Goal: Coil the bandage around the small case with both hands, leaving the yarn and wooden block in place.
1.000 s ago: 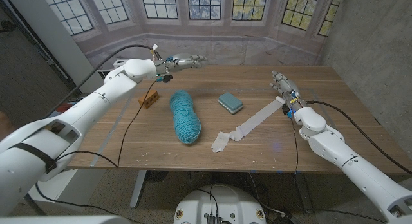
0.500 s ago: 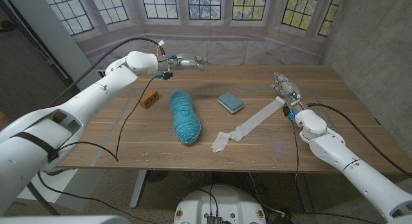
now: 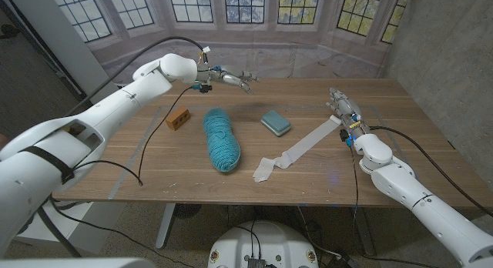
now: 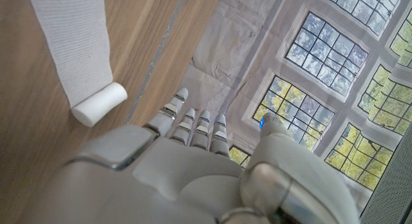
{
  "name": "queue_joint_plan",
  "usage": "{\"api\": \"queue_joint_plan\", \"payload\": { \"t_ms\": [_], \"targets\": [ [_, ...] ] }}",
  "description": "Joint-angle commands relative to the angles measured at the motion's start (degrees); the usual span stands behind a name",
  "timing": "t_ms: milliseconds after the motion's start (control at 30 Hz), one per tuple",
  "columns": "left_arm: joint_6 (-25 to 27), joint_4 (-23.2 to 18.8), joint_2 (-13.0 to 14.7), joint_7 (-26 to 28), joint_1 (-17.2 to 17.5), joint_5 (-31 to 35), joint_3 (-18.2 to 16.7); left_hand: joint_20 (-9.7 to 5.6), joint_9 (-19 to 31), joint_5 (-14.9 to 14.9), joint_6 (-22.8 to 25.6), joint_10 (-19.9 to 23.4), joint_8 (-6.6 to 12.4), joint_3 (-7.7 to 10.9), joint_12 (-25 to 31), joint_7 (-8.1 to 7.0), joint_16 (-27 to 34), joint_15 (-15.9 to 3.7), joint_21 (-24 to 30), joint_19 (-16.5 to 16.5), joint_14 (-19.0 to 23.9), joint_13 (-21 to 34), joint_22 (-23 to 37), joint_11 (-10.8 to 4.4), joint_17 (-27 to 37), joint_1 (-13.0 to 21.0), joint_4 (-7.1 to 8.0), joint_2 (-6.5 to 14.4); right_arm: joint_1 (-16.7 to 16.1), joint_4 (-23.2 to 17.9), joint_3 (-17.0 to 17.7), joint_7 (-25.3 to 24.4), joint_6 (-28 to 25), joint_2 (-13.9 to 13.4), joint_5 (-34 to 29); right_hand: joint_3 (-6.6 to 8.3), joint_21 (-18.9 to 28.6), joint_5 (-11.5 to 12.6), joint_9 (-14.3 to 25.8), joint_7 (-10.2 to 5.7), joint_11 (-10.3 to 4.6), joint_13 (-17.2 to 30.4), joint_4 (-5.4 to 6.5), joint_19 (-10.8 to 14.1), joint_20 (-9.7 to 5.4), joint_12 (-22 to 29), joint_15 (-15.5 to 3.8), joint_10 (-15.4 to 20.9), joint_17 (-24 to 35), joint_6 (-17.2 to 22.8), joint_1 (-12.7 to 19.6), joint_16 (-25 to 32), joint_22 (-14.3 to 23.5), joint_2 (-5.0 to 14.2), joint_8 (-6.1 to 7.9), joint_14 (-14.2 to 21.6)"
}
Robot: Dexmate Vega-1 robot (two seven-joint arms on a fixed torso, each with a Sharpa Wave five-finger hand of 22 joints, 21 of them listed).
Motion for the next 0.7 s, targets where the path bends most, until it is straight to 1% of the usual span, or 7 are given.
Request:
{"api": "queue_joint_plan", "payload": {
  "t_ms": [33, 67, 200, 267, 333, 533, 700],
  "targets": [
    [-1.26, -1.73, -0.09, -0.83, -2.0, 6.32, 2.31, 0.06, 0.25, -0.38, -0.01, 0.13, 0.19, -0.29, 0.17, 0.04, 0.15, 0.27, 0.02, -0.05, -0.05, 0.28, 0.18, -0.83, 0.19, 1.22, 0.11, -0.21, -0.76, 0.05, 0.32, 0.22, 0.7, 0.01, 0.34, 0.11, -0.09, -0.13, 0.17, 0.21, 0.22, 0.06, -0.43, 0.44, -4.11, 0.36, -2.04, 0.03, 0.27, 0.38, 0.21, 0.53, 0.17, 0.17, 0.1, 0.62],
    [-1.45, -2.0, 0.01, -0.58, -2.2, 7.37, 2.55, 0.04, 0.25, -0.45, 0.0, 0.18, 0.22, -0.3, 0.21, 0.01, 0.23, 0.2, 0.03, -0.01, 0.14, 0.31, 0.18, -0.89, 0.19, 1.42, 0.12, -0.31, -0.79, 0.04, 0.35, 0.22, 0.72, -0.01, 0.34, 0.11, -0.08, -0.13, 0.17, 0.22, 0.05, 0.06, -0.44, 0.46, -4.12, 0.35, -2.02, 0.01, 0.28, 0.38, 0.2, 0.54, 0.17, 0.19, 0.09, 0.63],
    [-2.05, -2.34, 0.11, -0.08, -2.53, 9.54, 2.87, 0.13, 0.28, -0.66, -0.01, 0.5, 0.27, -0.34, 0.4, 0.01, 0.28, 0.18, 0.05, 0.01, 0.27, 0.42, 0.2, -0.9, 0.21, 2.1, 0.16, -0.63, -0.83, -0.08, 0.37, 0.47, 0.56, -0.25, 0.38, 0.11, -0.09, -0.14, 0.17, 0.2, 0.19, 0.06, -0.49, 0.47, -4.12, 0.36, -2.03, 0.05, 0.28, 0.38, 0.19, 0.55, 0.17, 0.2, 0.09, 0.64],
    [-2.68, -2.56, 0.23, 0.43, -2.66, 10.87, 3.05, 0.15, 0.29, -0.8, -0.65, 0.41, 0.07, -0.37, 0.4, -0.13, 0.26, 0.16, 0.07, 0.08, 0.23, 0.5, 0.21, -0.93, 0.22, 2.55, 0.19, -0.83, -0.85, -0.2, 0.39, 0.51, 0.36, -0.39, 0.4, 0.11, -0.08, -0.14, 0.17, 0.19, 0.17, 0.06, -0.51, 0.5, -4.15, 0.36, -1.96, 0.05, 0.29, 0.39, 0.18, 0.57, 0.17, 0.22, 0.09, 0.65],
    [-3.22, -2.57, 0.19, 0.76, -2.93, 12.19, 3.31, 0.15, 0.32, -1.15, -1.7, 0.3, -0.18, -0.49, 0.5, -0.63, 0.24, -0.17, 0.08, 0.07, 0.15, 0.72, 0.23, -1.21, 0.24, 3.66, 0.27, -1.32, -0.88, -0.26, 0.44, 0.46, 0.3, -0.46, 0.37, 0.11, -0.09, -0.14, 0.17, 0.21, 0.21, 0.06, -0.52, 0.47, -4.12, 0.34, -1.99, 0.01, 0.3, 0.39, 0.16, 0.56, 0.17, 0.24, 0.09, 0.63],
    [-5.37, -1.15, -0.69, 0.93, -4.37, 15.04, 4.2, 0.29, 0.34, -1.43, -2.24, -0.07, -0.25, -0.6, 0.48, -0.68, 0.19, -0.41, 0.1, 0.09, 0.03, 0.89, 0.24, -1.39, 0.24, 4.52, 0.34, -1.67, -0.99, -0.34, 0.66, 0.38, 0.35, -0.55, 0.45, 0.09, -0.09, -0.15, 0.17, 0.2, 0.33, 0.06, -0.59, 0.5, -4.09, 0.3, -1.98, -0.08, 0.31, 0.29, 0.13, 0.58, 0.17, 0.24, 0.05, 0.64],
    [-7.02, 0.56, -1.95, 0.25, -6.09, 17.54, 5.56, 0.25, 0.35, -1.69, -2.3, 0.69, -0.16, -0.73, 0.95, -0.72, 0.22, -0.5, 0.09, 0.06, 0.13, 1.06, 0.26, -1.45, 0.25, 5.26, 0.4, -1.98, -0.97, -0.25, 0.77, 0.43, 0.38, -0.58, 0.54, 0.08, -0.1, -0.15, 0.17, 0.23, 0.33, 0.07, -0.63, 0.49, -4.09, 0.32, -1.95, -0.03, 0.32, 0.31, 0.09, 0.59, 0.17, 0.26, 0.05, 0.65]
  ]
}}
